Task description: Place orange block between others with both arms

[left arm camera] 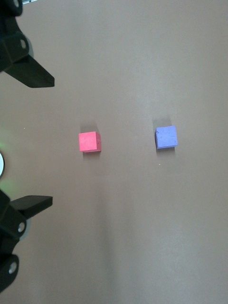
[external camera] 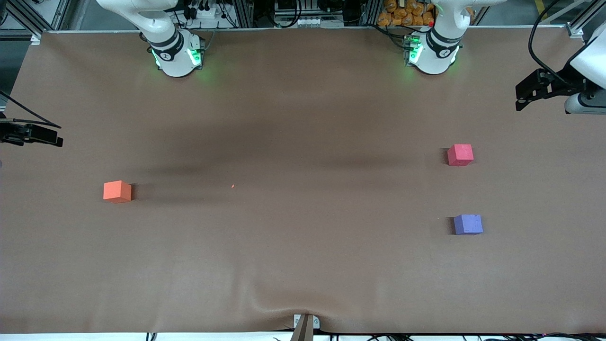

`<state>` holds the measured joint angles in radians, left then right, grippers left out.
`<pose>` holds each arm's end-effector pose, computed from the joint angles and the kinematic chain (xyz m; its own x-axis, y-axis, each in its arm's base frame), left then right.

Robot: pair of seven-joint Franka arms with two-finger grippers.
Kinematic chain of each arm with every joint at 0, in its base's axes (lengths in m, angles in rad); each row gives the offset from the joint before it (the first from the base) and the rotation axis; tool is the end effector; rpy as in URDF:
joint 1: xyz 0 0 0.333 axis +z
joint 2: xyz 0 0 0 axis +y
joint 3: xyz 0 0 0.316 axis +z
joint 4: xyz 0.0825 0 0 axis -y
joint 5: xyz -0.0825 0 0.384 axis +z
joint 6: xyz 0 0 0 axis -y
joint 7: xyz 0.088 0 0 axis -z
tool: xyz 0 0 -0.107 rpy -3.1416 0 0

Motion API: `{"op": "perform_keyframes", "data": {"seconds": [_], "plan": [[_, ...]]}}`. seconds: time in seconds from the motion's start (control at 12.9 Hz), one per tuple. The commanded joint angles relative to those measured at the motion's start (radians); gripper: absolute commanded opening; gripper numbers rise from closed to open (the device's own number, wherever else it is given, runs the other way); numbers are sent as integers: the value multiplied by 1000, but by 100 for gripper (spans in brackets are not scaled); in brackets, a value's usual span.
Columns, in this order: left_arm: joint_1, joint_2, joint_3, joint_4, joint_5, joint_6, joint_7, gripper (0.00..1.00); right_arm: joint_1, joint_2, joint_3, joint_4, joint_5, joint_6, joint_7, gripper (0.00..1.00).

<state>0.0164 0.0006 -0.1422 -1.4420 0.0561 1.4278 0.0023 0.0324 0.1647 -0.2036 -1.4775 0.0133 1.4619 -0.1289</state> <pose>0.5359 -0.0611 0.6718 0.9927 -0.1198 -0.0147 -0.1204 -0.9912 -0.0555 0.5819 -0.0896 0.5668 0.9833 -0.0413 -0.1771 -0.0425 -0.9991 -0.0029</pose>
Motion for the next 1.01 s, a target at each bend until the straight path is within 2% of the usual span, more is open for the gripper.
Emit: {"op": "perform_keyframes", "data": {"seconds": [0.0, 0.16, 0.54, 0.93], "plan": [[0, -13, -4, 3, 8, -7, 4, 100, -11, -11, 18, 3, -19, -5, 53, 100], [-4, -8, -2, 3, 8, -7, -2, 100, -8, -10, 20, 3, -13, -9, 110, 100], [4, -11, -25, 2, -34, -7, -102, 100, 0, -10, 21, 6, -13, -9, 107, 100], [2, -10, -25, -5, -35, -7, -105, 100, 0, -5, 21, 6, -13, -5, 107, 100]]}}
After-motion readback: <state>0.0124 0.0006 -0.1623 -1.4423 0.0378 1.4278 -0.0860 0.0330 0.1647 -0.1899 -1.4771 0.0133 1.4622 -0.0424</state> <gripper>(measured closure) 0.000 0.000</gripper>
